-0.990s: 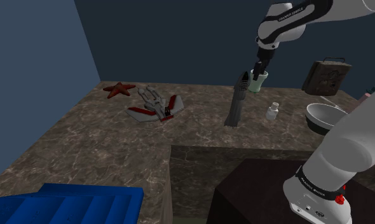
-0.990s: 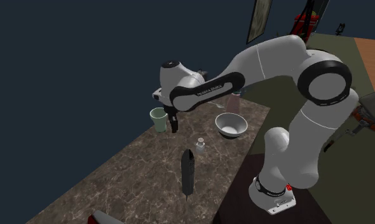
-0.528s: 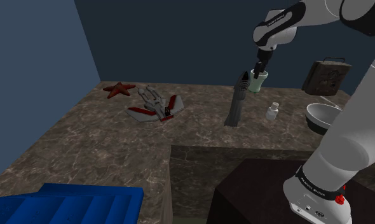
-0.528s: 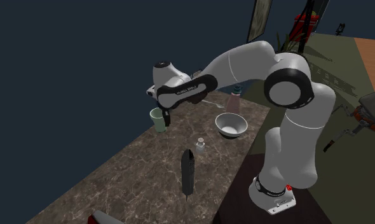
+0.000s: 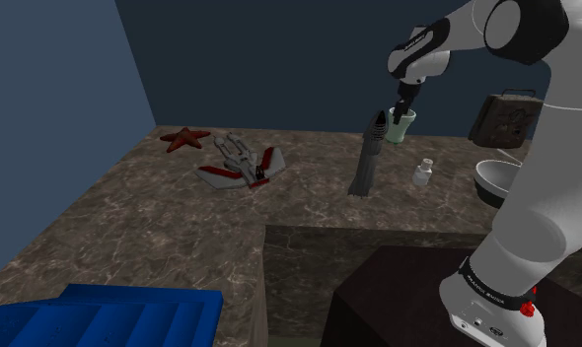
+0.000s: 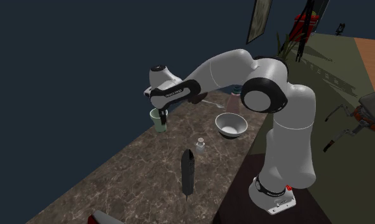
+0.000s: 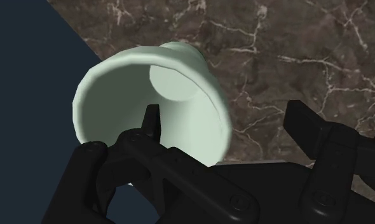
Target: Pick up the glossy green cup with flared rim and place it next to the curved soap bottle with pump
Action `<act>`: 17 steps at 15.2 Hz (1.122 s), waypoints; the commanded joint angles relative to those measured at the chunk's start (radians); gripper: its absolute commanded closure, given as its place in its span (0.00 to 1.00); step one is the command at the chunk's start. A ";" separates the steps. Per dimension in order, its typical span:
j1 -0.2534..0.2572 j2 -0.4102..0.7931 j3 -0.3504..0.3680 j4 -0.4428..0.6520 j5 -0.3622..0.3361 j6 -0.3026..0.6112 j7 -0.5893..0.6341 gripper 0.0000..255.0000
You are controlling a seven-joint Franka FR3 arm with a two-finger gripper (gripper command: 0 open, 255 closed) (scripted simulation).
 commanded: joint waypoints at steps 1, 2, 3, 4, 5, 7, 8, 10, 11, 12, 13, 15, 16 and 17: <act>-0.006 0.022 0.004 0.001 0.013 0.020 -0.008 0.00; -0.009 0.031 0.006 -0.002 0.018 0.031 -0.011 0.00; -0.013 0.045 0.009 -0.006 0.026 0.047 -0.017 0.00; -0.013 0.044 0.009 -0.006 0.026 0.047 -0.016 0.00; -0.013 0.045 0.009 -0.006 0.026 0.047 -0.016 0.00; -0.013 0.045 0.009 -0.006 0.026 0.047 -0.017 0.00; -0.013 0.045 0.009 -0.006 0.026 0.047 -0.017 0.00; -0.013 0.045 0.009 -0.006 0.026 0.047 -0.017 0.00; -0.013 0.045 0.009 -0.006 0.026 0.047 -0.016 0.00; -0.013 0.045 0.009 -0.006 0.026 0.047 -0.016 1.00; -0.013 0.045 0.009 -0.006 0.026 0.047 -0.016 1.00; -0.013 0.045 0.009 -0.006 0.026 0.047 -0.016 1.00; -0.013 0.045 0.009 -0.006 0.026 0.047 -0.017 1.00; -0.013 0.044 0.009 -0.006 0.026 0.047 -0.016 1.00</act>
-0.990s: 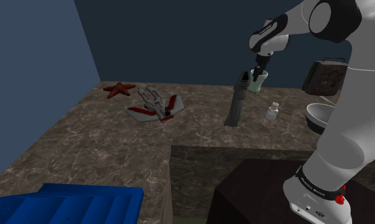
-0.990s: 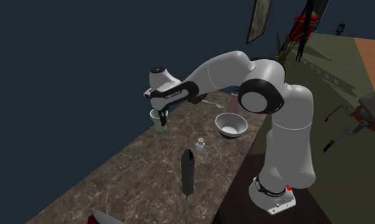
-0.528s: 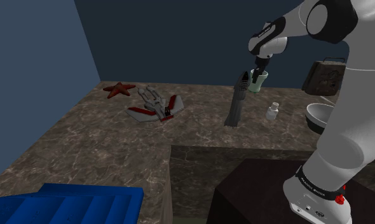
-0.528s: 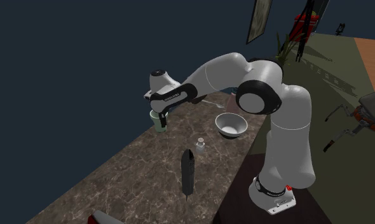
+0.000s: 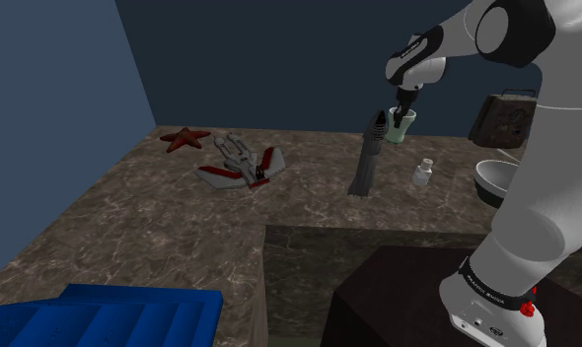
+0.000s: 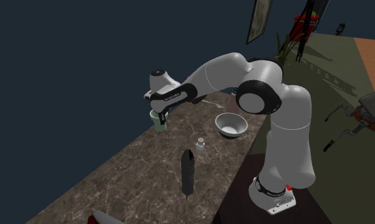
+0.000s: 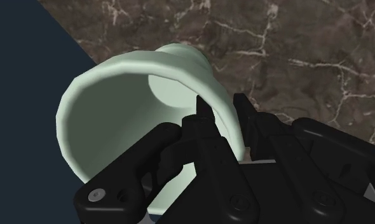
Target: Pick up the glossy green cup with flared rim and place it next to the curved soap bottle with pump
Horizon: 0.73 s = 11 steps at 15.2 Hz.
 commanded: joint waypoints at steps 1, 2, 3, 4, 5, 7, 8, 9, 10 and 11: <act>0.000 0.001 0.000 0.000 0.000 0.000 0.000 1.00; 0.000 0.000 0.000 0.000 0.000 0.000 0.000 1.00; 0.000 0.001 0.000 0.000 0.000 0.000 0.000 1.00; 0.000 0.000 0.000 -0.001 0.000 0.000 0.000 1.00; 0.002 -0.007 -0.002 0.004 -0.004 -0.011 0.002 1.00; 0.004 -0.020 -0.005 0.016 -0.012 -0.034 0.006 1.00; 0.006 -0.026 -0.007 0.021 -0.016 -0.046 0.008 1.00; 0.007 -0.032 -0.008 0.028 -0.019 -0.058 0.009 1.00; 0.008 -0.038 -0.009 0.034 -0.023 -0.069 0.011 1.00; 0.009 -0.044 -0.011 0.041 -0.026 -0.081 0.012 1.00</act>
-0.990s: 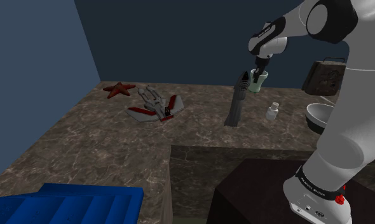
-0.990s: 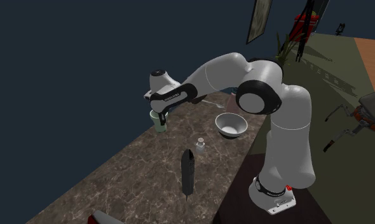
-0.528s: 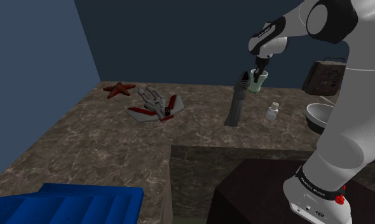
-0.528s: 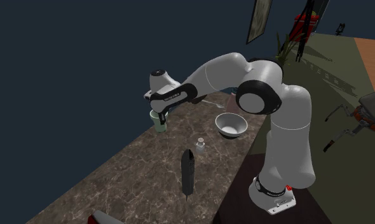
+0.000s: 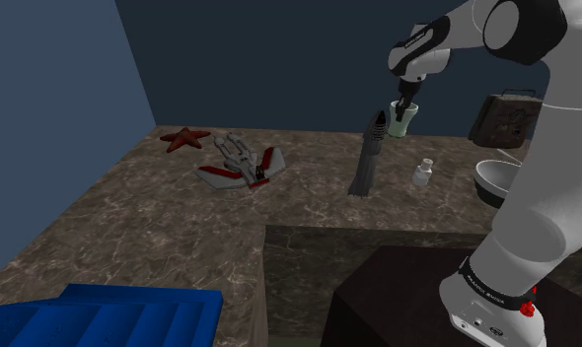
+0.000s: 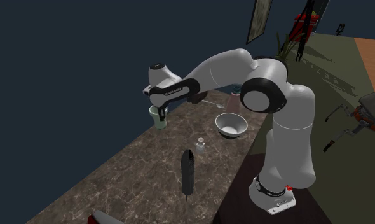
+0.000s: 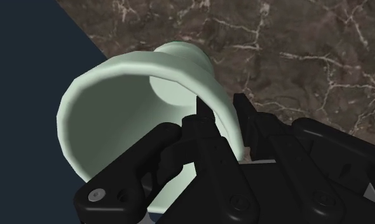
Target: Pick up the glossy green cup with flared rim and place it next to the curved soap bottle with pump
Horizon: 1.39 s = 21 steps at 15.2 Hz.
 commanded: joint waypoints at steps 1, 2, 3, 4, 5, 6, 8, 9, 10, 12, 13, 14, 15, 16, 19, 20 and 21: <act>0.001 -0.011 -0.003 0.015 -0.006 -0.024 0.001 1.00; 0.002 -0.016 -0.004 0.022 -0.009 -0.036 0.003 1.00; 0.003 -0.021 -0.005 0.029 -0.012 -0.048 0.004 1.00; 0.004 -0.026 -0.006 0.037 -0.015 -0.060 0.005 1.00; 0.005 -0.031 -0.007 0.045 -0.018 -0.072 0.006 1.00; 0.005 -0.036 -0.008 0.053 -0.020 -0.085 0.007 1.00; 0.007 -0.045 -0.009 0.069 -0.025 -0.109 0.009 1.00; 0.007 -0.049 -0.010 0.078 -0.027 -0.121 0.010 1.00; 0.008 -0.053 -0.011 0.087 -0.029 -0.134 0.011 1.00; 0.008 -0.060 -0.012 0.106 -0.033 -0.159 0.012 1.00; 0.009 -0.063 -0.012 0.115 -0.035 -0.171 0.012 1.00; 0.009 -0.066 -0.013 0.125 -0.037 -0.184 0.013 1.00; 0.009 -0.069 -0.013 0.136 -0.038 -0.196 0.013 1.00; 0.009 -0.071 -0.014 0.146 -0.039 -0.209 0.013 1.00; 0.010 -0.077 -0.015 0.179 -0.042 -0.248 0.013 1.00; 0.009 -0.079 -0.015 0.191 -0.043 -0.261 0.013 1.00; 0.009 -0.080 -0.016 0.202 -0.044 -0.274 0.013 1.00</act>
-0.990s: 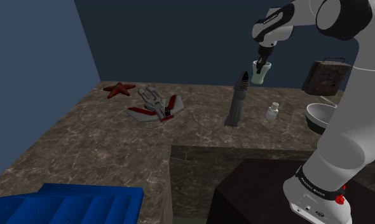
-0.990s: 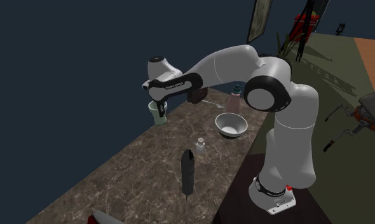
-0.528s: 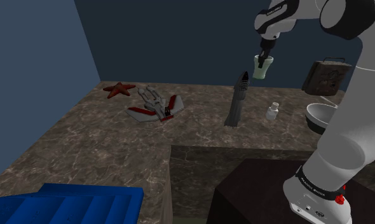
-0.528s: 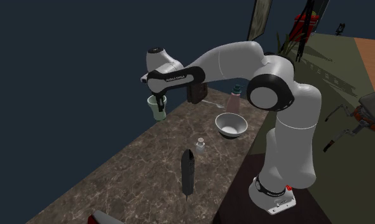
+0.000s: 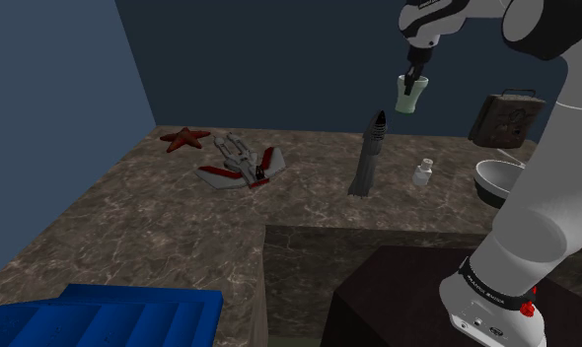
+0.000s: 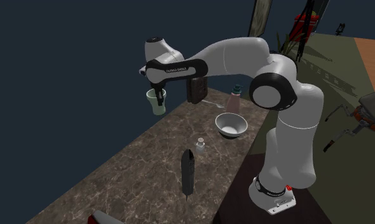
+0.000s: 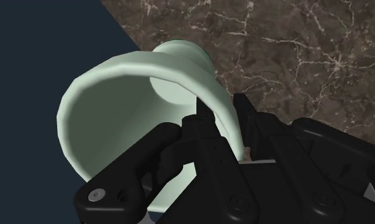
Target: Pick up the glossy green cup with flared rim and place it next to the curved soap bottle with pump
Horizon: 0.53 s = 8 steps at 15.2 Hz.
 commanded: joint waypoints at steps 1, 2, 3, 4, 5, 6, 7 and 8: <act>0.000 -0.001 0.000 0.027 0.000 -0.027 0.000 1.00; -0.001 -0.002 -0.001 0.039 -0.001 -0.040 -0.001 1.00; -0.001 -0.002 -0.001 0.052 -0.001 -0.053 -0.001 1.00; -0.001 -0.003 -0.001 0.065 -0.001 -0.067 -0.002 1.00; -0.002 -0.003 -0.002 0.078 -0.001 -0.080 -0.002 1.00; -0.002 -0.003 -0.002 0.092 -0.001 -0.093 -0.003 1.00; -0.003 -0.002 -0.002 0.106 -0.001 -0.107 -0.004 1.00; -0.004 -0.001 -0.003 0.120 0.000 -0.121 -0.005 1.00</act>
